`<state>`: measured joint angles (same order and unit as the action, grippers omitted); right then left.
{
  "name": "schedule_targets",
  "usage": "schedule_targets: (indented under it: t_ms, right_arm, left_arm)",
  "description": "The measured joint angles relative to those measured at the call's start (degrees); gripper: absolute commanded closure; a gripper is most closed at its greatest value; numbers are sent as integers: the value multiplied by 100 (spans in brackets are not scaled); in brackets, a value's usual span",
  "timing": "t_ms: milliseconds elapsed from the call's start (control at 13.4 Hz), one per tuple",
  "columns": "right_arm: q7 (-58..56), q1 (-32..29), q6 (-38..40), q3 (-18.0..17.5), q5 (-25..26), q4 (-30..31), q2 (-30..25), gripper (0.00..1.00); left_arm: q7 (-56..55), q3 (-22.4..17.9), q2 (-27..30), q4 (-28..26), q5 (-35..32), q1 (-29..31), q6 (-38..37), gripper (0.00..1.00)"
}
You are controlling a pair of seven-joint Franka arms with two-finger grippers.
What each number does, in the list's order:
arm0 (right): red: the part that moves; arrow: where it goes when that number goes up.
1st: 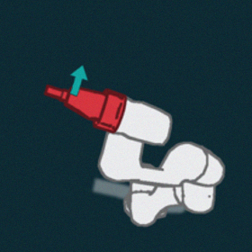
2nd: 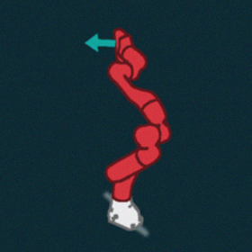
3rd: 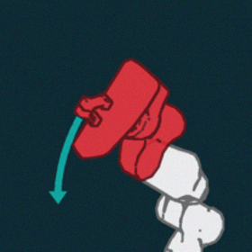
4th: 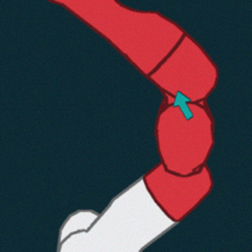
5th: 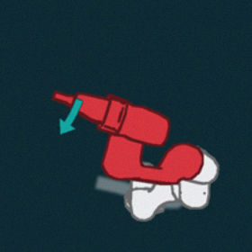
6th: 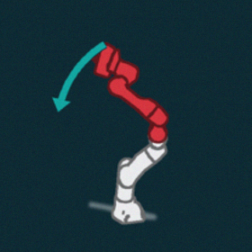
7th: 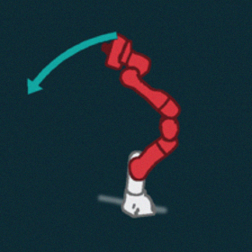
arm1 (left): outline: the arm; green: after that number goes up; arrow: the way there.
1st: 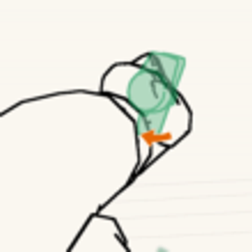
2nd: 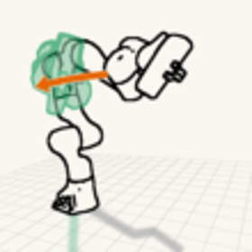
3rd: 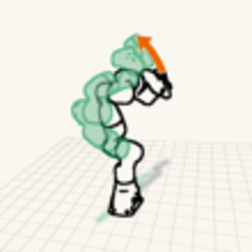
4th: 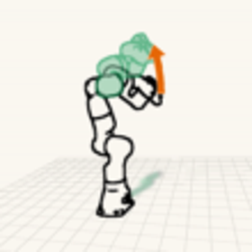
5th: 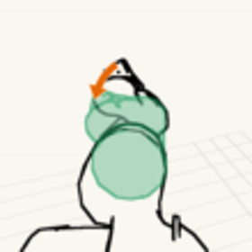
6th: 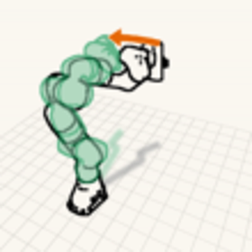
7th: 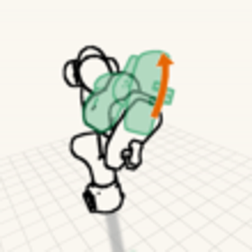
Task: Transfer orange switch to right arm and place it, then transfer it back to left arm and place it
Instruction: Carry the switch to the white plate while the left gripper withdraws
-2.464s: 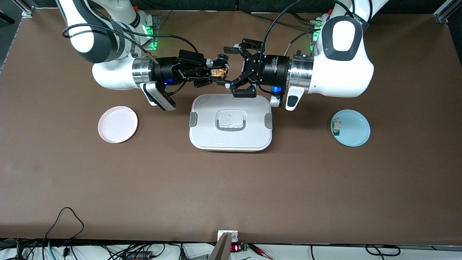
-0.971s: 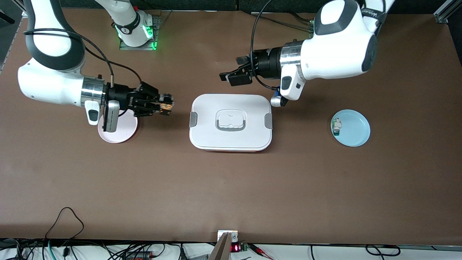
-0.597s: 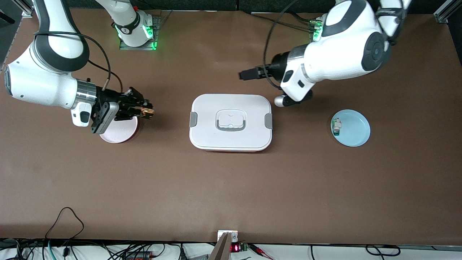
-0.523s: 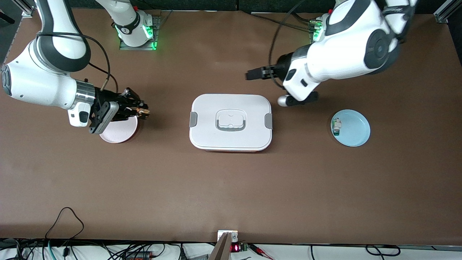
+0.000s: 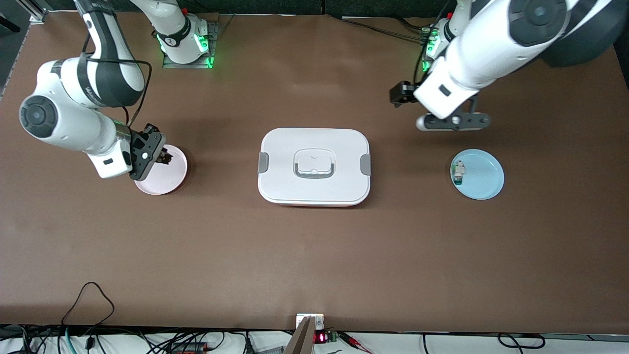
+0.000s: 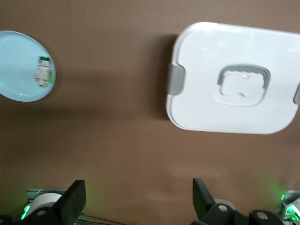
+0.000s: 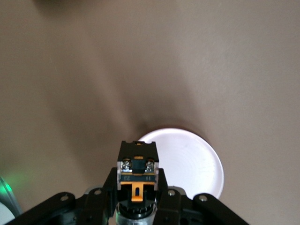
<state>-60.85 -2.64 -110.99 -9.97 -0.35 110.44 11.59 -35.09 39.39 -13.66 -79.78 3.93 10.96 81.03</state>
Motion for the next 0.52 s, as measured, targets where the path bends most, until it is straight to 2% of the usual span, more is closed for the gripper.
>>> schedule_targets:
  t_ms: [149, 299, 373, 523]
  right_arm:
    - [-395, -87, -129, 2, 337, 54, 91, 80]
    - [-895, -273, -444, 5, 471, 204, 167, 80]
    - [-1184, -386, -665, 7, 485, 292, 218, 80]
    - [-1667, -604, -1011, 11, 494, 457, 366, 80]
  left_arm:
    - [132, -32, 35, 2, -2, 251, -47, 0]
    - [248, -108, 56, 7, -3, 338, -52, 0]
    - [267, -266, 107, 9, -2, 218, -52, 0]
    - [271, -1077, 273, 7, -2, -440, -52, 0]
